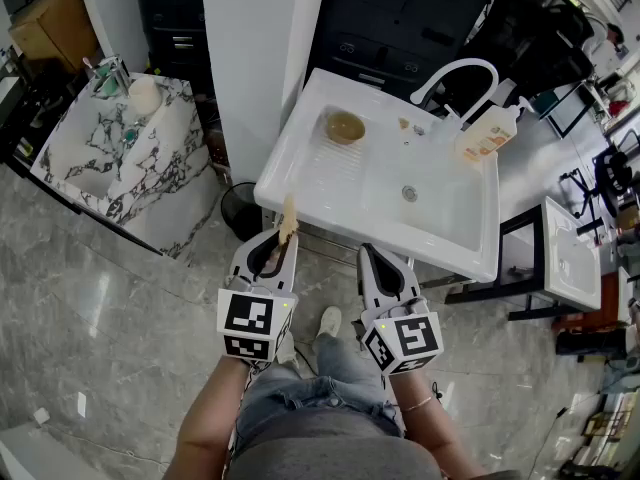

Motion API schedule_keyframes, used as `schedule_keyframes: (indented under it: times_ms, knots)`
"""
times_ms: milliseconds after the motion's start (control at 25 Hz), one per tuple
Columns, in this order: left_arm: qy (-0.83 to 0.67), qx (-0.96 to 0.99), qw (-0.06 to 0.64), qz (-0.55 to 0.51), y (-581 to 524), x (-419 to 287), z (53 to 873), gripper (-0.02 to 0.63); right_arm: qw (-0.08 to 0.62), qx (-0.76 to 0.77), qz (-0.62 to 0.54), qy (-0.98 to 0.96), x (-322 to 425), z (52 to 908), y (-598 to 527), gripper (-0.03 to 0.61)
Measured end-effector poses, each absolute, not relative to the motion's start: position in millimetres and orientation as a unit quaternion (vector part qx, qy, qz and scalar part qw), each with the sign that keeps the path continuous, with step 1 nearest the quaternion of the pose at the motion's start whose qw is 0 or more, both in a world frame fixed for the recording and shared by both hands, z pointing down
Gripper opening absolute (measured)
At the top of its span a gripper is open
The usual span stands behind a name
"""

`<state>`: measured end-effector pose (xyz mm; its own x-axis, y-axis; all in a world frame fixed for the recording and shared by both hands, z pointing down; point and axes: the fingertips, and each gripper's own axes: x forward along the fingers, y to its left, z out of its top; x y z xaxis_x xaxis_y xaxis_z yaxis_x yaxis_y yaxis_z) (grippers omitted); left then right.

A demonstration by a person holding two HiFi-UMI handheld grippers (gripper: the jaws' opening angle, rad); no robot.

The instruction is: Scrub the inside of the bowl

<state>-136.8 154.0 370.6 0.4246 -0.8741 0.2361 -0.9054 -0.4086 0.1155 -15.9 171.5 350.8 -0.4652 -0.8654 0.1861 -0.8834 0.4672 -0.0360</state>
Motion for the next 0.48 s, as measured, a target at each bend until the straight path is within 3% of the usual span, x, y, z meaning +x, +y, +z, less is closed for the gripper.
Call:
schedule_keyframes:
  times_ms: [480]
  knots:
    - [-0.554,0.82,0.117,0.083,136.8,-107.8,375.9,0.046,0.07,0.479,0.067,-0.873,15.1,356.8,148.1,0.009]
